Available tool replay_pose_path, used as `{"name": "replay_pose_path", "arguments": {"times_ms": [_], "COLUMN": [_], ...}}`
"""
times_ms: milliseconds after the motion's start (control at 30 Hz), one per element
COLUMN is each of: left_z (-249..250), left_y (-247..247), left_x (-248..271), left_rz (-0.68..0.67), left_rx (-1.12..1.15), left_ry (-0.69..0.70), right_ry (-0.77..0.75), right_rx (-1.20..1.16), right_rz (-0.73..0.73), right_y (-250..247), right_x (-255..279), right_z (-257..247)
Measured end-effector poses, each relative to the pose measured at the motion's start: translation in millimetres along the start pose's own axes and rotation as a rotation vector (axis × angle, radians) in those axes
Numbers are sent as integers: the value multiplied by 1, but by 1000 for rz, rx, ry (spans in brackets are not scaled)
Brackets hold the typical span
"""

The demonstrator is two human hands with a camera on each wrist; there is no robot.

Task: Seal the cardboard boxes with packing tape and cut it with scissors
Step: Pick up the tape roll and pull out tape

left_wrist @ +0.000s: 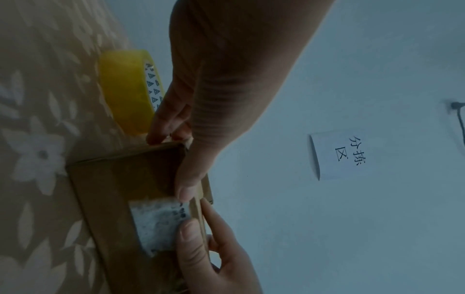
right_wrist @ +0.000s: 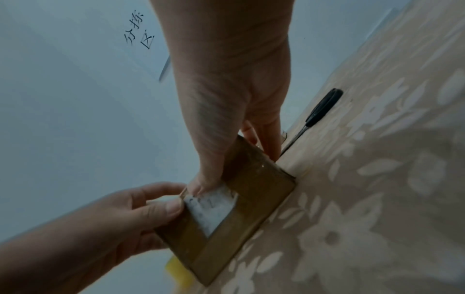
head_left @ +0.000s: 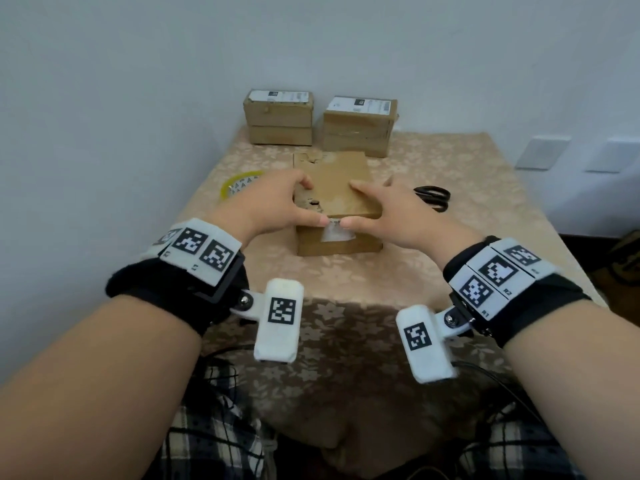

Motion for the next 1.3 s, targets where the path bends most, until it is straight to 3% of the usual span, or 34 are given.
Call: {"name": "replay_pose_path", "arguments": {"times_ms": [233,400,500,600,700,767,867,1033,1167,1300], "left_z": [8,18,8,-22,-49,-56,-61,-54,-30,-14], "left_y": [24,35,18,4,6,10,12,-4,-17,-32], "left_x": [-26,-39,-38,-34,-28,-27,-31,-42,-35,-18], "left_rz": [149,107,186,269,143,99,112,270,367,525], "left_rx": [216,291,120,-171,-417,-465,-399,39,265,358], "left_ry": [32,75,65,-102,-292,-283,-234,-113,18,74], "right_ry": [112,180,100,-76,-183,-191,-199,-247,-256,-196], "right_rx": [-37,12,154,227,309,349,340,288,227,-31], "right_rz": [121,152,187,184,129,88,95,160,173,207], "right_y": [-13,-21,-20,-13,-3,3,3,-6,-13,-25], "right_x": [-13,-19,-24,-26,-26,-27,-30,-31,-28,-21], "right_z": [20,43,34,12,-2,-3,1,9,18,18]}}
Point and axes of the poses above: each hand's wrist, its own x-axis away from the middle knuckle, its own y-axis out of the palm, z = x × y, the point moved 6 cm from there along -x, towards the middle knuckle, and after that the axes turned 4 degrees about x, right-handed, at the moved point
